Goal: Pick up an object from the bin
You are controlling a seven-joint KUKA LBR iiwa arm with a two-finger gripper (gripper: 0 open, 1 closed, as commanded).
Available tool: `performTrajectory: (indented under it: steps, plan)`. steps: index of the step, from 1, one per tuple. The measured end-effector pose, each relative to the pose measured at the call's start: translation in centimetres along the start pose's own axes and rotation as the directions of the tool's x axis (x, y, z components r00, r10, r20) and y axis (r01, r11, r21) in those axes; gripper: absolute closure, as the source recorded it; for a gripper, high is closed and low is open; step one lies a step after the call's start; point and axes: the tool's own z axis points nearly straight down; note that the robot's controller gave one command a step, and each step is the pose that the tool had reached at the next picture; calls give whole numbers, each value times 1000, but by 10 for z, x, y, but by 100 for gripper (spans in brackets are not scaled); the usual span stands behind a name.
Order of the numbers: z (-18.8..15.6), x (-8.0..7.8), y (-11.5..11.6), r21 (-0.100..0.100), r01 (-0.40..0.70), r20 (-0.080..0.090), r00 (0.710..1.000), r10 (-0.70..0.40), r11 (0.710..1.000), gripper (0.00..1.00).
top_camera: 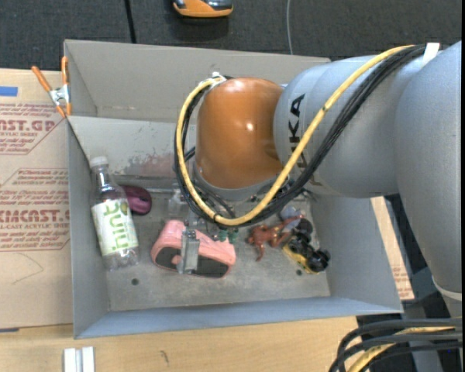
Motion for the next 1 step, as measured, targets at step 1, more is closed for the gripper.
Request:
performTrajectory:
  steps: [1]
  plan:
    - [-5, -2, -1, -1, -2, 7, 1000, 2, 1000, 0]
